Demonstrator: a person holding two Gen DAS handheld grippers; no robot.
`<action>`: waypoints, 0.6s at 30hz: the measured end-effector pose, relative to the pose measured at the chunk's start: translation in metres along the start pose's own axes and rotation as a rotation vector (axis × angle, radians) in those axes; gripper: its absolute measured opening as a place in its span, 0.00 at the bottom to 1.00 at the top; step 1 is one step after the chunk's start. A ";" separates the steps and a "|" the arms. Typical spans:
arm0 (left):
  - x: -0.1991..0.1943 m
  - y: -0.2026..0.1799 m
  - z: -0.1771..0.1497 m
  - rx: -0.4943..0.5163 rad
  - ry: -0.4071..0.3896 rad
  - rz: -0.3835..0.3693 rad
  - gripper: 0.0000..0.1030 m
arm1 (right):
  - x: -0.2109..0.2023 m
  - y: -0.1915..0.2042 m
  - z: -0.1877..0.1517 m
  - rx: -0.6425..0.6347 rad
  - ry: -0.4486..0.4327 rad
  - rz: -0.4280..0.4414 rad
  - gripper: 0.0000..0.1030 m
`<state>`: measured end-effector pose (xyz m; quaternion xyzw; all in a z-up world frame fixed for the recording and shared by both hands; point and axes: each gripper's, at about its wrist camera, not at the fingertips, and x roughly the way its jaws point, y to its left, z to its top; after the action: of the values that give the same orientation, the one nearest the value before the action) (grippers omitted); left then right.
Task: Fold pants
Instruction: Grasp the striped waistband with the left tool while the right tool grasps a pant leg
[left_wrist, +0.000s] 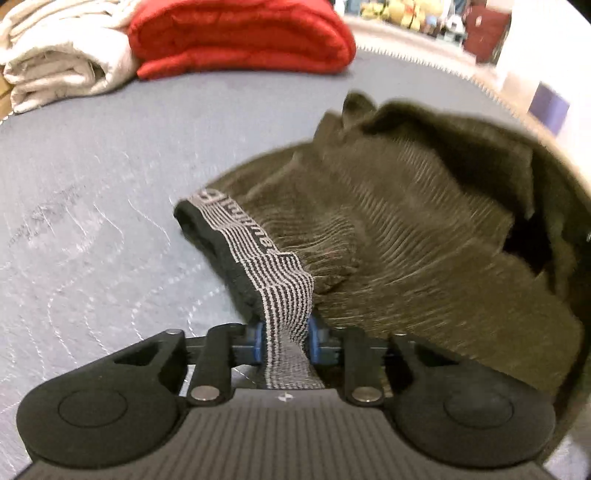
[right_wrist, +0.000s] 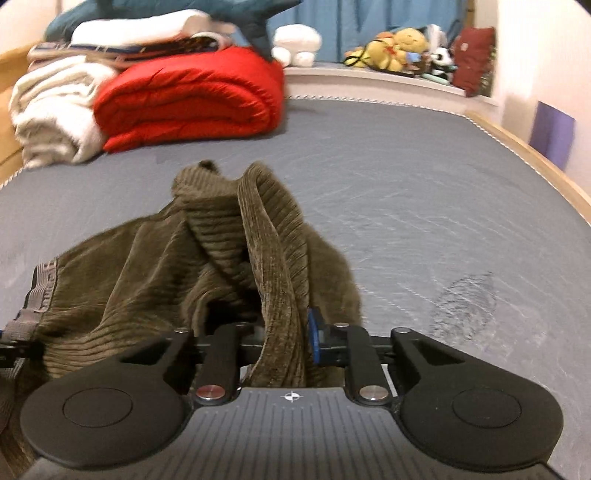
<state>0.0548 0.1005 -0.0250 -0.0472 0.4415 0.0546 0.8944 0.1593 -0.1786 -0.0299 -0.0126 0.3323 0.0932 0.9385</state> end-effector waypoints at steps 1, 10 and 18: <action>-0.010 0.004 0.001 -0.001 -0.024 -0.011 0.19 | -0.005 -0.003 0.000 0.006 -0.004 -0.002 0.12; -0.066 0.063 0.010 -0.113 -0.126 0.041 0.17 | -0.045 -0.004 -0.037 -0.079 0.096 0.044 0.12; -0.057 0.097 -0.008 -0.165 0.019 0.105 0.23 | -0.052 0.026 -0.086 -0.314 0.306 0.178 0.13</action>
<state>0.0004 0.1919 0.0119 -0.0980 0.4460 0.1372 0.8790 0.0611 -0.1687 -0.0634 -0.1431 0.4517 0.2232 0.8519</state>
